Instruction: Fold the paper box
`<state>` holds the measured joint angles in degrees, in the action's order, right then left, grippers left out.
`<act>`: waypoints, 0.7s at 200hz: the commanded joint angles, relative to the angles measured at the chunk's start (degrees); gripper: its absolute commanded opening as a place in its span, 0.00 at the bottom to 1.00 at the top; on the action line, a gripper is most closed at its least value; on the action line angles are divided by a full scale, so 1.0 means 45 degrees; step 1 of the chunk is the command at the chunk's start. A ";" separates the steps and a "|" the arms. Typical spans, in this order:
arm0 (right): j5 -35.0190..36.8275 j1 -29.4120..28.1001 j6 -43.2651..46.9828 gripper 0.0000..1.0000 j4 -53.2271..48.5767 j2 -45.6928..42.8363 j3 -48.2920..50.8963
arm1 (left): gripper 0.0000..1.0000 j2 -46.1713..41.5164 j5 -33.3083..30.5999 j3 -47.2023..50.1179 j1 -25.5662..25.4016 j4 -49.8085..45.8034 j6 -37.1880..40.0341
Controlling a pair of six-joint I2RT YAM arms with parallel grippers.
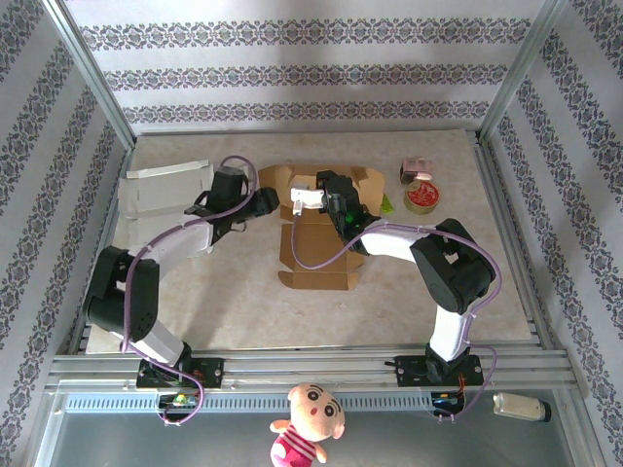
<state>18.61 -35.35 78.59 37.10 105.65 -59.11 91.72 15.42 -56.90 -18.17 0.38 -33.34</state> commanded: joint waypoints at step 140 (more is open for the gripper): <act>0.0198 0.0103 -0.0707 0.08 0.0270 0.0250 -0.0104 | 0.34 0.4383 0.4481 -0.2063 -0.0254 0.3352 -0.1053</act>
<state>18.70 -35.35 76.66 37.10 105.82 -59.11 110.10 29.54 -64.66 -18.35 8.43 -35.55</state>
